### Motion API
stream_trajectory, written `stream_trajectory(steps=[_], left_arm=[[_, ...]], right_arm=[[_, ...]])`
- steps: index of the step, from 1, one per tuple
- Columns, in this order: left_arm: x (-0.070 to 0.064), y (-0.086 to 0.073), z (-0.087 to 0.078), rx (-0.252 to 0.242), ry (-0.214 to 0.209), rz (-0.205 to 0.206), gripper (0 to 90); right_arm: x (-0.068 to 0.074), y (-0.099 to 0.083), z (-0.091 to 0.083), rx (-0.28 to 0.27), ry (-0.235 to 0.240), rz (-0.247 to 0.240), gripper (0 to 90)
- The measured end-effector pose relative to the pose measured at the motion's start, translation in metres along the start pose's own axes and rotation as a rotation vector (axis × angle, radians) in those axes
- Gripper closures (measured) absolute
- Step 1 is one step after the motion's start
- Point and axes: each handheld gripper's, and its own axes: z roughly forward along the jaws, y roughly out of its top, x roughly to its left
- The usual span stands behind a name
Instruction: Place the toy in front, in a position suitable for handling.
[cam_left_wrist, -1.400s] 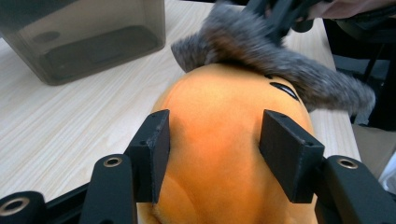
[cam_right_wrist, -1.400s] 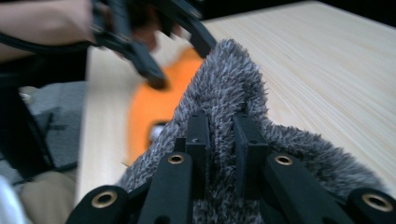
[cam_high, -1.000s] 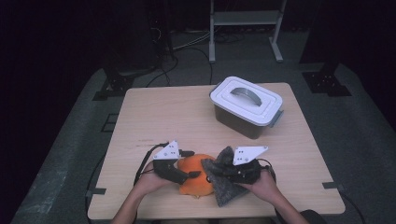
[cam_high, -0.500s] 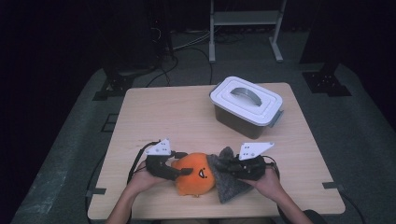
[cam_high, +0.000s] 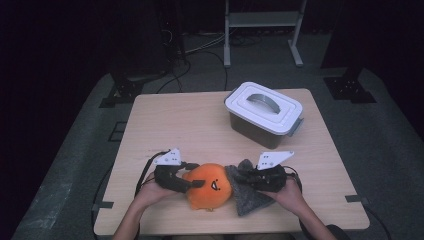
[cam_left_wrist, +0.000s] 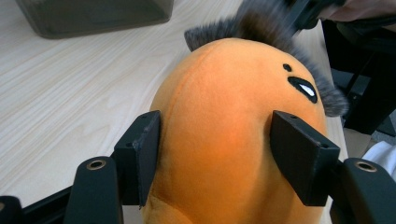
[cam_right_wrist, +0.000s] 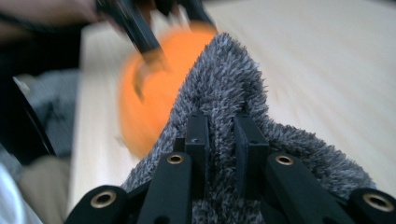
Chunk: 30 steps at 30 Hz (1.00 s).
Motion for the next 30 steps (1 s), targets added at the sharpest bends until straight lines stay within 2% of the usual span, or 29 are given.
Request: stream_trajectory(steps=[1,2,4,5,6,8,10,11,12,13,16,18,19,21,22,23,25,27,30], left_arm=[[0.000,0.000,0.000,0.000,-0.003,0.005,34.9],[-0.001,0.001,0.001,0.000,-0.004,0.006,34.9],[-0.001,0.001,0.001,0.001,-0.003,0.004,34.8],[0.000,0.000,0.000,0.002,-0.004,0.002,34.4],[0.000,0.000,0.000,0.002,-0.004,-0.003,33.2],[-0.001,0.001,0.001,0.000,-0.005,-0.006,31.6],[-0.001,0.001,0.001,0.000,-0.003,-0.008,28.7],[0.000,0.002,0.002,0.006,-0.002,-0.025,25.2],[0.000,0.002,0.002,0.006,-0.002,-0.025,21.9],[0.003,0.001,0.002,0.011,-0.013,-0.061,19.0],[0.006,-0.001,0.002,0.005,-0.038,-0.098,18.4],[0.006,-0.001,0.002,0.007,-0.043,-0.102,18.4],[0.007,-0.001,0.004,0.009,-0.060,-0.123,18.8],[0.008,-0.001,0.004,0.013,-0.073,-0.130,25.7],[0.007,-0.001,0.005,0.014,-0.074,-0.129,25.7],[0.005,0.000,0.005,0.016,-0.061,-0.116,38.4],[0.001,0.005,0.004,-0.003,-0.032,-0.089,46.3],[-0.004,0.010,0.005,-0.033,-0.009,-0.057,51.0],[-0.021,0.021,0.015,-0.071,0.076,0.050,52.6]], right_arm=[[0.004,0.005,-0.001,-0.037,0.018,-0.008,76.8],[0.007,0.008,-0.001,-0.049,0.026,-0.017,76.7],[0.011,0.010,0.004,-0.032,0.034,-0.042,76.6],[0.013,0.008,0.009,-0.003,0.034,-0.046,76.6],[0.013,0.004,0.012,0.015,0.036,-0.041,76.7],[0.010,0.000,0.014,0.018,0.043,-0.013,76.7],[0.009,0.000,0.013,0.020,0.046,-0.007,76.7],[0.009,-0.002,0.012,0.026,0.044,-0.010,76.7],[0.009,-0.002,0.012,0.026,0.044,-0.010,76.7],[0.010,-0.004,0.012,0.031,0.046,-0.013,76.7],[0.009,-0.006,0.011,0.036,0.046,-0.014,76.7],[0.008,-0.007,0.011,0.035,0.050,-0.012,76.7],[0.008,-0.007,0.010,0.038,0.051,-0.010,76.7],[0.007,-0.007,0.010,0.043,0.053,-0.008,76.7],[0.007,-0.007,0.010,0.043,0.053,-0.008,76.7],[0.004,-0.005,0.009,0.044,0.056,-0.005,76.9],[0.002,-0.002,0.006,0.034,0.048,-0.004,77.0],[0.000,0.001,0.002,0.012,0.022,-0.004,77.2],[-0.002,0.009,-0.007,-0.053,-0.014,-0.006,77.3]])
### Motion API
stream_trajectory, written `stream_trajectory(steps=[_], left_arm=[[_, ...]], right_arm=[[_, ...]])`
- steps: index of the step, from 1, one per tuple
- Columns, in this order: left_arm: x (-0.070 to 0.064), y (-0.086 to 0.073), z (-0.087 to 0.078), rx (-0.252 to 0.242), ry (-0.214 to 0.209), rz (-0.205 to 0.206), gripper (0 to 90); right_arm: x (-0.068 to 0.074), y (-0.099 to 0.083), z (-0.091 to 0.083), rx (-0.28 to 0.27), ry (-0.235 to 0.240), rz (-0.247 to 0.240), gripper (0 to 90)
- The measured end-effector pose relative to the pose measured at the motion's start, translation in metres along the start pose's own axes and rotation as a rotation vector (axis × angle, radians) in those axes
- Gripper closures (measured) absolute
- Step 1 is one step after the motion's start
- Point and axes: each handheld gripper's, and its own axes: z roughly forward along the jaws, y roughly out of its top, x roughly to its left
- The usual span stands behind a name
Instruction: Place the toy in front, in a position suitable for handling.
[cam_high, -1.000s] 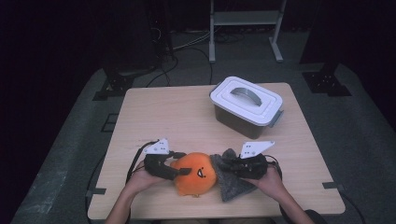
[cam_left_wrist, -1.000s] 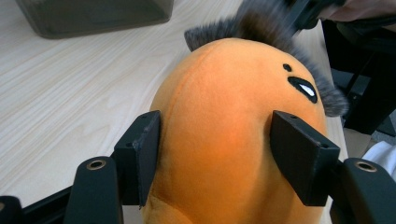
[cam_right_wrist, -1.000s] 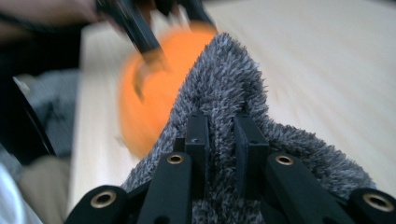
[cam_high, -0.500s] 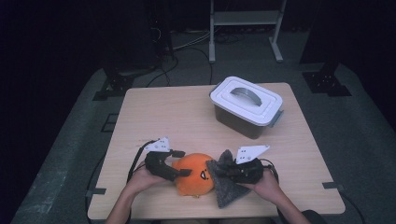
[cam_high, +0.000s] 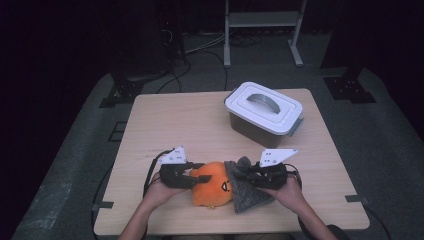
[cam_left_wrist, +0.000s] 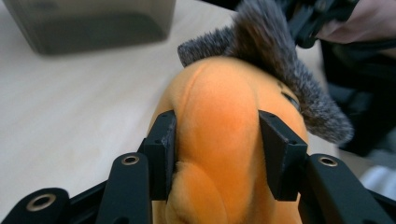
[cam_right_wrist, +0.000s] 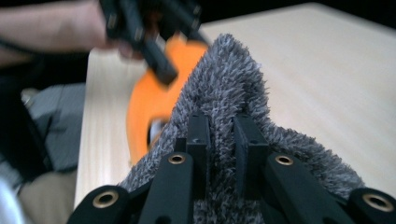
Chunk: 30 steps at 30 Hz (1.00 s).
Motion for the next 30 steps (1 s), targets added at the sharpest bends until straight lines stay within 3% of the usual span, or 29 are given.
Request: stream_trajectory(steps=[2,3,5,9,13,14,17,18,20,26,27,30], left_arm=[[-0.004,0.002,0.003,-0.012,0.011,0.020,52.5],[-0.009,0.004,0.011,-0.010,0.014,0.055,52.2],[-0.009,0.003,0.012,-0.006,-0.002,0.050,50.5],[-0.007,0.000,0.008,-0.003,-0.037,0.026,39.1],[-0.004,-0.001,0.005,0.005,-0.056,-0.008,20.6],[0.001,-0.004,0.005,0.044,-0.063,-0.057,18.4],[0.003,-0.008,0.006,0.049,-0.084,-0.071,22.6],[0.002,-0.008,0.005,0.060,-0.084,-0.047,34.1],[0.001,-0.007,0.003,0.071,-0.082,-0.021,39.0],[0.001,-0.009,0.000,0.065,-0.087,0.007,44.6],[-0.002,-0.008,0.000,0.050,-0.043,0.029,46.6],[-0.008,-0.002,0.003,0.007,0.000,0.069,50.1]], right_arm=[[-0.002,0.005,-0.005,-0.033,-0.020,-0.001,77.3],[-0.003,0.005,-0.006,-0.035,-0.026,-0.001,77.3],[-0.005,0.001,-0.004,-0.014,-0.029,0.001,77.1],[-0.009,-0.010,0.001,0.011,0.014,0.031,77.0],[-0.002,-0.010,0.004,0.031,0.025,0.002,77.1],[0.003,-0.010,0.005,0.036,0.028,-0.017,77.0],[0.004,-0.010,0.004,0.040,0.024,-0.024,77.0],[0.002,-0.010,0.002,0.046,0.025,-0.023,77.1],[-0.003,-0.011,-0.001,0.059,0.025,-0.016,77.2],[-0.016,-0.021,-0.010,0.104,-0.001,0.039,77.2],[-0.016,-0.020,-0.011,0.090,0.001,0.043,77.2],[-0.013,-0.010,-0.012,0.042,-0.010,0.022,77.3]])
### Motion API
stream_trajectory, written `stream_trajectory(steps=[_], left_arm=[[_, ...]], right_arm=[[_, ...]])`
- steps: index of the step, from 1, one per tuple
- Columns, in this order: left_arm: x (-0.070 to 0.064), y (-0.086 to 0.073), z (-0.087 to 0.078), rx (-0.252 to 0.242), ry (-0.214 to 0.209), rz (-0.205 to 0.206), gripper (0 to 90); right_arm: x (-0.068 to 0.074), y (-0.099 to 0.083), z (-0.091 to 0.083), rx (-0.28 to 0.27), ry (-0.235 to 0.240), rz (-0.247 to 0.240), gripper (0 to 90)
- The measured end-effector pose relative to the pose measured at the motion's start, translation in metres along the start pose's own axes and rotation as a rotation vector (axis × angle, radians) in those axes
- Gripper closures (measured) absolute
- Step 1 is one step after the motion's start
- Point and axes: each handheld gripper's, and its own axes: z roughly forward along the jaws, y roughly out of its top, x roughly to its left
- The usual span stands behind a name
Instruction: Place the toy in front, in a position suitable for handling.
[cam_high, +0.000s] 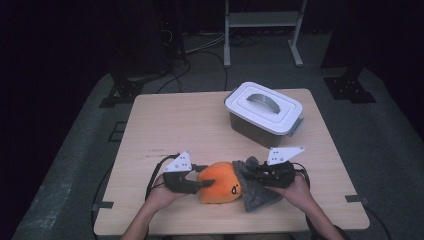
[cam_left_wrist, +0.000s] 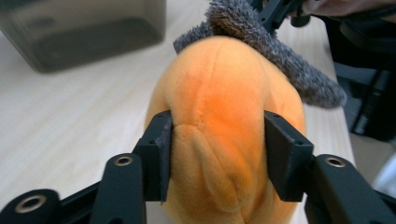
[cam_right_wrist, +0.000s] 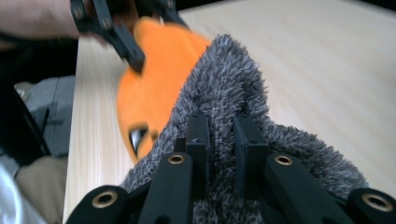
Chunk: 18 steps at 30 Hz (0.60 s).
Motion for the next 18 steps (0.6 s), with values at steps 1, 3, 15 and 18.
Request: stream_trajectory(steps=[1,3,15,18], left_arm=[[0.000,0.000,0.000,0.000,0.000,0.000,50.9],[-0.008,0.007,0.007,-0.032,0.059,0.051,51.2],[0.000,0.003,0.010,0.013,-0.024,-0.053,24.3],[-0.001,0.002,0.009,0.032,-0.014,-0.009,37.1]], right_arm=[[0.000,0.000,0.000,0.000,0.000,0.000,77.3],[0.003,0.012,-0.001,-0.044,-0.013,-0.026,77.4],[0.009,0.008,0.009,-0.021,0.016,-0.049,77.1],[0.010,0.008,0.010,-0.015,0.007,-0.059,77.1]])
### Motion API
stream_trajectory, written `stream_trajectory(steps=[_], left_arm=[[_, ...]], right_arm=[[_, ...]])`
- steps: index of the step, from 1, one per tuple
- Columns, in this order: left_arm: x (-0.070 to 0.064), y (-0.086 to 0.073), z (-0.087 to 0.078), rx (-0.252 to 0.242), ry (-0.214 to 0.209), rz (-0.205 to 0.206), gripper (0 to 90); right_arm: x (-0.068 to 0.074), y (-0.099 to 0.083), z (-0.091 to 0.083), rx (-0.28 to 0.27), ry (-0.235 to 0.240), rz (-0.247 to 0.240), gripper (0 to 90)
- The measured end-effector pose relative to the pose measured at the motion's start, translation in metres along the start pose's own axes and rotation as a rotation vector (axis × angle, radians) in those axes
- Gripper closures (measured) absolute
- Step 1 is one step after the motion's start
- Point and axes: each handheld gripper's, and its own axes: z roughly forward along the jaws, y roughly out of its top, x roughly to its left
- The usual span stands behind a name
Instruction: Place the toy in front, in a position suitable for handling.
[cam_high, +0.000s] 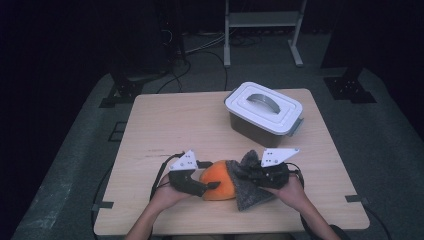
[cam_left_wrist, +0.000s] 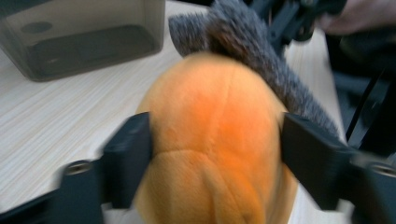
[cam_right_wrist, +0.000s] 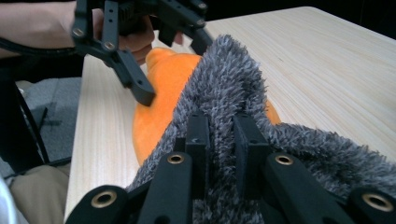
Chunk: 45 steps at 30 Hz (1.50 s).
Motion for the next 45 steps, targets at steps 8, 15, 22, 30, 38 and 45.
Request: stream_trajectory(steps=[8,15,22,30,38,45], left_arm=[[0.012,-0.010,-0.010,0.014,-0.026,-0.051,43.2],[0.010,-0.010,-0.010,0.007,-0.032,-0.042,42.3],[0.007,-0.007,-0.008,0.010,-0.029,-0.019,41.7],[0.003,-0.006,-0.007,0.005,-0.034,0.006,41.5],[0.002,-0.005,-0.003,-0.009,-0.055,-0.020,26.0],[0.006,-0.006,-0.003,0.004,-0.069,-0.041,37.2]], right_arm=[[-0.021,-0.020,-0.007,0.074,-0.036,0.072,77.2],[-0.015,-0.006,-0.013,-0.002,-0.034,0.051,77.2],[-0.009,-0.007,-0.003,0.010,-0.009,0.028,76.9],[-0.013,-0.006,-0.014,-0.011,-0.035,0.027,77.2],[-0.006,-0.008,-0.002,0.001,0.003,0.020,77.2],[-0.013,-0.015,-0.008,0.021,0.014,0.047,77.3]])
